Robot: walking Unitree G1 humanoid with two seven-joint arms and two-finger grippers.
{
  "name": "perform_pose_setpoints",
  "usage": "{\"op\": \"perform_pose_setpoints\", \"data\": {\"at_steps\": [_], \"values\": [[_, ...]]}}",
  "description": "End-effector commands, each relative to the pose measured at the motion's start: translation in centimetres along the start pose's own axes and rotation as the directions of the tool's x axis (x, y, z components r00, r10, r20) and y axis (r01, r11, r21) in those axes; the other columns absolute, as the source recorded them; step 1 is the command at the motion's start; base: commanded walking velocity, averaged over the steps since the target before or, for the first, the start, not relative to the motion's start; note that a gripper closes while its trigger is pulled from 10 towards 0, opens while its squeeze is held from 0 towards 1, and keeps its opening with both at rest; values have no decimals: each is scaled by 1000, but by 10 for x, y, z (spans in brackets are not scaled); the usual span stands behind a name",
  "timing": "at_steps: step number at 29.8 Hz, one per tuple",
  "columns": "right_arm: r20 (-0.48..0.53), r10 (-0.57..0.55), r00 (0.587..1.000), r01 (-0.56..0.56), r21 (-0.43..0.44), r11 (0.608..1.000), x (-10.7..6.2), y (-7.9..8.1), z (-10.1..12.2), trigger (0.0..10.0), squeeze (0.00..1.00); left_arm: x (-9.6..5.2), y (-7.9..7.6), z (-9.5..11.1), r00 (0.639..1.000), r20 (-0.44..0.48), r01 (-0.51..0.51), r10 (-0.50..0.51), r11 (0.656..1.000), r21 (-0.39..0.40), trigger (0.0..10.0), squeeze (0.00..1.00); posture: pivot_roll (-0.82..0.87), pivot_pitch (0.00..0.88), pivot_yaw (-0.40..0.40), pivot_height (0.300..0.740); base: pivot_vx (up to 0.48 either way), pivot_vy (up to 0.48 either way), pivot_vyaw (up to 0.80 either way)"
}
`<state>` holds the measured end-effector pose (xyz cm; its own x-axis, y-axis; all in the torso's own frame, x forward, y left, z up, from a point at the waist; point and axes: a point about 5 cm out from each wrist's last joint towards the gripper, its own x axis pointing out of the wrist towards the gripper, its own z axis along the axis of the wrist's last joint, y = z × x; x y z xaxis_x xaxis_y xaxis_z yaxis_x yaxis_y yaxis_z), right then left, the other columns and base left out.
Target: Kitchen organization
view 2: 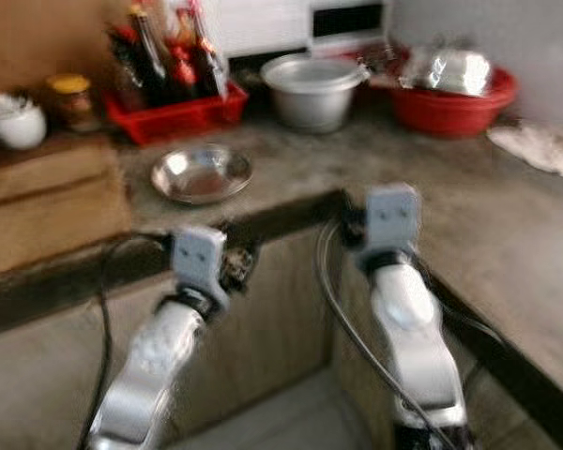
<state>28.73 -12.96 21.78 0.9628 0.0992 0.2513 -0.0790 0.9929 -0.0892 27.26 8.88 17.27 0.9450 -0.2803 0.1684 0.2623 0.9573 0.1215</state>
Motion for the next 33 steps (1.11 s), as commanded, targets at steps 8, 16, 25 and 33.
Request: {"op": "perform_pose_setpoints", "data": {"at_steps": [8, 16, 25, 33], "values": [[-28, 2, 1000, -2, 1, 1000, 1, -3, -2, 10000, 0, 0, -4, 3, 1000, 15, -2, 2, 1000, 20, 10000, 0, 17, 25, -9, 740, 223, 0, 600], [-43, 38, 998, -36, 26, 999, 2, 1, -4, 10000, 0, 1, -4, 4, 1000, 18, -5, 5, 1000, 16, 10000, 0, 19, 21, -10, 740, 472, 0, 0], [-51, 60, 997, -59, 12, 998, 3, 4, -5, 10000, 0, 1, -3, 3, 1000, 15, -17, 17, 1000, 3, 10000, 0, 20, 14, -14, 740, 338, 0, 672], [-68, 32, 997, -31, 17, 999, 10, -1, -4, 10000, 0, 1, -5, 1, 1000, 4, -8, 8, 1000, 1, 10000, 0, 22, 12, -18, 740, 0, 0, 0]]}}
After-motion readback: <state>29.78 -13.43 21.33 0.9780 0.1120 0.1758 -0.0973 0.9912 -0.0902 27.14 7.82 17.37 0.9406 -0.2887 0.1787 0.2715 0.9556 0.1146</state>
